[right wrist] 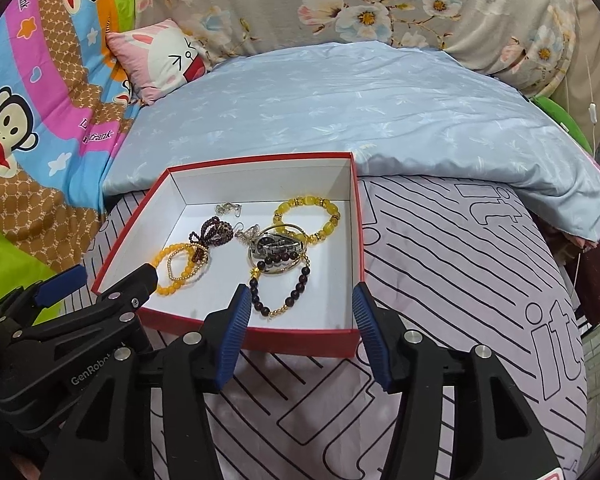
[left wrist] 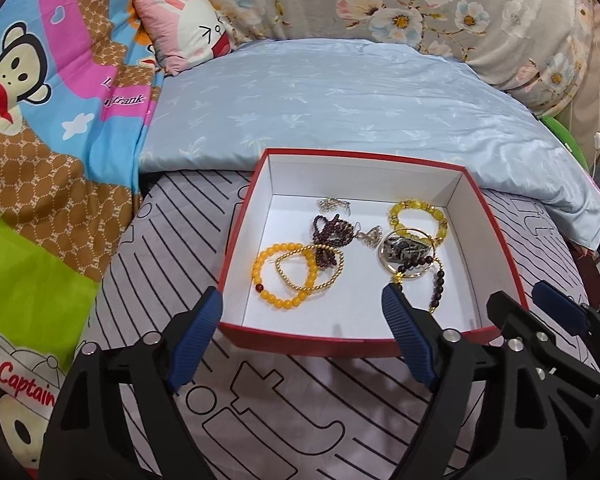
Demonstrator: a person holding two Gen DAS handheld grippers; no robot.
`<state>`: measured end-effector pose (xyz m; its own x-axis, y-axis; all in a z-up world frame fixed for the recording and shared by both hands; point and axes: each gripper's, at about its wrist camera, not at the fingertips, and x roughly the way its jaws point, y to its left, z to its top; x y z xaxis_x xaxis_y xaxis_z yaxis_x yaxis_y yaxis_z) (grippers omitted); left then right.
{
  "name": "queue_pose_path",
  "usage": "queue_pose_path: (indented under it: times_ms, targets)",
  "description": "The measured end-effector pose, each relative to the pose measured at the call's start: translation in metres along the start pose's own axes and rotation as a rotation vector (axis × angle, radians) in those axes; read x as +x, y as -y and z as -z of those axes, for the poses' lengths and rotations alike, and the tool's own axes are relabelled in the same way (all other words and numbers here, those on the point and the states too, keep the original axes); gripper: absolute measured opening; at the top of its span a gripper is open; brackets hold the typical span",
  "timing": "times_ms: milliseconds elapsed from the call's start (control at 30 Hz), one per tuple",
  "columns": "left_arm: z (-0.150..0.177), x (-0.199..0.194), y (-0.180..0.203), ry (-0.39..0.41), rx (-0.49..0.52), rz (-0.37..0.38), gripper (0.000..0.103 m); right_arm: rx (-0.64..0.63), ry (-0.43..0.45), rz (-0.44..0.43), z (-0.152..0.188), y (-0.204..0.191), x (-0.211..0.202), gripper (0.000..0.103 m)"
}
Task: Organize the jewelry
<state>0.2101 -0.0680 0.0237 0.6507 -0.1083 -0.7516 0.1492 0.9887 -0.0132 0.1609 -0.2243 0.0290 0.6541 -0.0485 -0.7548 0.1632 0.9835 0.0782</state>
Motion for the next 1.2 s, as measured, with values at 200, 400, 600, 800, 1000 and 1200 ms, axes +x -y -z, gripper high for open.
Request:
queue_pose_path:
  times_ms: [200, 400, 600, 800, 1000, 1200]
  targets:
    - [0.008, -0.006, -0.005, 0.006, -0.020, -0.032, 0.092, 0.019, 0.006, 0.017, 0.009, 0.003, -0.006, 0.063]
    - [0.015, -0.013, -0.005, 0.008, -0.015, -0.036, 0.093, 0.034, 0.015, 0.034, 0.017, 0.006, -0.013, 0.071]
    - [0.019, -0.017, -0.007, 0.005, -0.020, -0.030, 0.094, 0.043, 0.018, 0.041, 0.024, 0.007, -0.018, 0.076]
    - [0.024, -0.021, -0.008, 0.003, -0.026, -0.033, 0.094, 0.051, 0.019, 0.038, 0.030, 0.008, -0.023, 0.077]
    - [0.027, -0.024, -0.009, 0.002, -0.021, -0.039, 0.094, 0.045, 0.022, 0.043, 0.033, 0.005, -0.025, 0.077]
    - [0.029, -0.028, -0.011, 0.008, -0.022, -0.040, 0.094, 0.036, 0.027, 0.044, 0.034, 0.002, -0.029, 0.077]
